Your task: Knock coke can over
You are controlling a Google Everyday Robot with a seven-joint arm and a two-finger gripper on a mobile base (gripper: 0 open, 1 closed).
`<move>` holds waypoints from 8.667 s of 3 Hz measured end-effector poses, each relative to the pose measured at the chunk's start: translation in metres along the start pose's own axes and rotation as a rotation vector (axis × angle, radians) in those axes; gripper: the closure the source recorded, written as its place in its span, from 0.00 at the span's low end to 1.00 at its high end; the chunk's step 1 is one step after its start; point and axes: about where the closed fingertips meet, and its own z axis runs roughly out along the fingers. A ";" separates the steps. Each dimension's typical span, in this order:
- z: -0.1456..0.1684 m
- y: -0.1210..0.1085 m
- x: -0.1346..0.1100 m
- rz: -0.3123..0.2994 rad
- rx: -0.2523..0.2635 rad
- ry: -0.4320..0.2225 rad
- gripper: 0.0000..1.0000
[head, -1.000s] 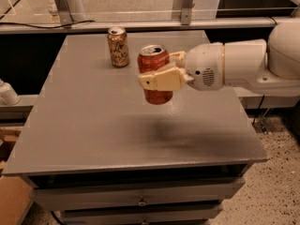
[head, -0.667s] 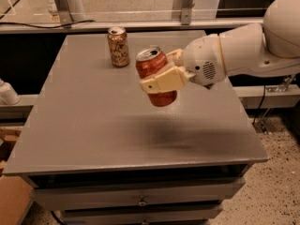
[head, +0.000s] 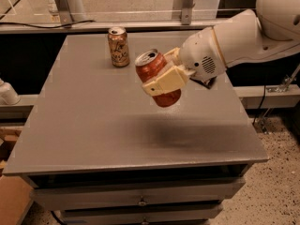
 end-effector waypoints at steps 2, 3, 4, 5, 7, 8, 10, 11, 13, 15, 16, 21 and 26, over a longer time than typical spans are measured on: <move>0.010 0.010 -0.019 -0.054 -0.030 0.131 1.00; 0.044 0.011 -0.025 -0.082 -0.059 0.214 1.00; 0.046 0.016 -0.028 -0.121 -0.044 0.254 1.00; 0.065 0.034 -0.041 -0.222 0.006 0.349 1.00; 0.133 0.074 -0.041 -0.433 0.038 0.655 1.00; 0.138 0.053 -0.031 -0.498 0.067 0.810 1.00; 0.152 0.014 -0.022 -0.566 0.042 0.953 1.00; 0.156 0.000 -0.016 -0.563 0.009 0.951 1.00; 0.150 -0.011 -0.017 -0.524 -0.095 0.823 1.00; 0.162 0.001 -0.013 -0.463 -0.245 0.676 1.00; 0.170 0.007 -0.005 -0.469 -0.267 0.684 0.84; 0.166 0.012 0.005 -0.502 -0.242 0.775 0.00; -0.039 0.025 -0.098 -0.550 0.195 0.277 0.00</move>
Offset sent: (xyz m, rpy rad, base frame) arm 0.0109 0.1117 -0.0045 -0.4946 0.0001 0.2555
